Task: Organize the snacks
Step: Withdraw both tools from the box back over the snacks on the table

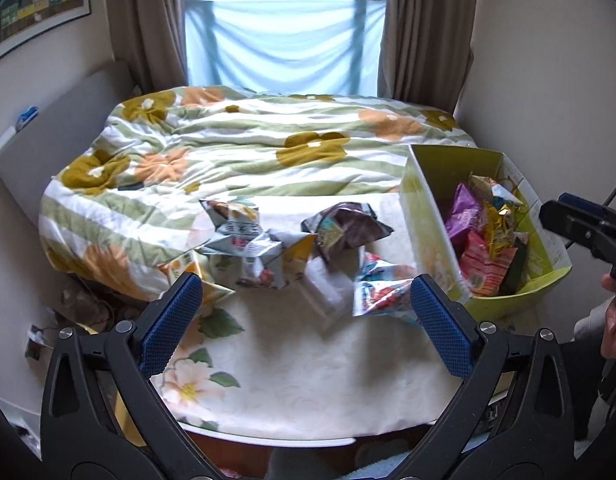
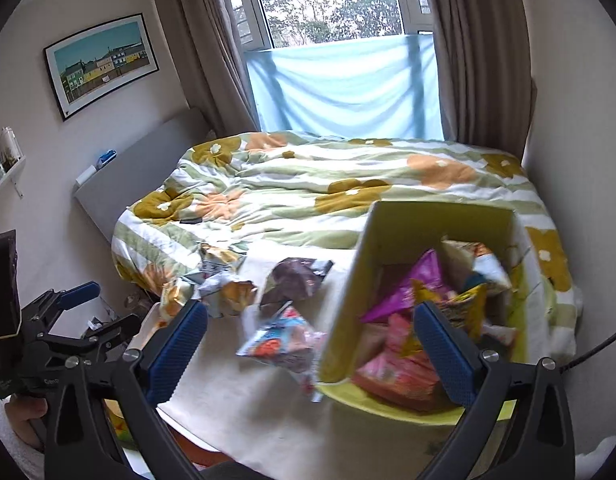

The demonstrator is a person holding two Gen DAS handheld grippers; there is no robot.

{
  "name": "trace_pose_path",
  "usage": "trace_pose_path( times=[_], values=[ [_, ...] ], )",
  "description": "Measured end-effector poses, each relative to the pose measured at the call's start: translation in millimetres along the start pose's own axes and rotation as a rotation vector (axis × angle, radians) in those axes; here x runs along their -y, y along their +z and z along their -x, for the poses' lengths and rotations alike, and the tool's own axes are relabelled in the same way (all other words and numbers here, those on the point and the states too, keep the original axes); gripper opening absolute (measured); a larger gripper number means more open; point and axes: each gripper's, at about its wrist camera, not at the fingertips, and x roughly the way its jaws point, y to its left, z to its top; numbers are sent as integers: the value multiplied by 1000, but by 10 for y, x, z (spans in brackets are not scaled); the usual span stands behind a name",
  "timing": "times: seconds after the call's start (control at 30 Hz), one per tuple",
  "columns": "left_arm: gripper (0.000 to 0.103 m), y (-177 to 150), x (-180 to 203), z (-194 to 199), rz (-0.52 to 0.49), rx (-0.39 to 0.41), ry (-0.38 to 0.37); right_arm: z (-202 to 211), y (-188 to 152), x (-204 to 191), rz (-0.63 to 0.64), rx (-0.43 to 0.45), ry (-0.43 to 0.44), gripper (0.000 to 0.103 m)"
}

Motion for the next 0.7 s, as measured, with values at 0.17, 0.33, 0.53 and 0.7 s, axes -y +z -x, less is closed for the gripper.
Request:
trace_pose_path(
  times=[0.17,0.33,0.53,0.7],
  values=[
    [103,38,-331,-171,-46,-28,-38,-302,-93,-349,-33,-44,-34,103],
    [103,84,-573,-391,-94,-54,-85,-597,-203,-659,-43,-82,-89,103],
    [103,99,-790,-822,-161,-108,-147,-940,-378,-767,-171,-124,-166,103],
    [103,62,-850,-1291,-235,-149,-200,-1260,-542,-818,-250,-142,-290,103]
  ],
)
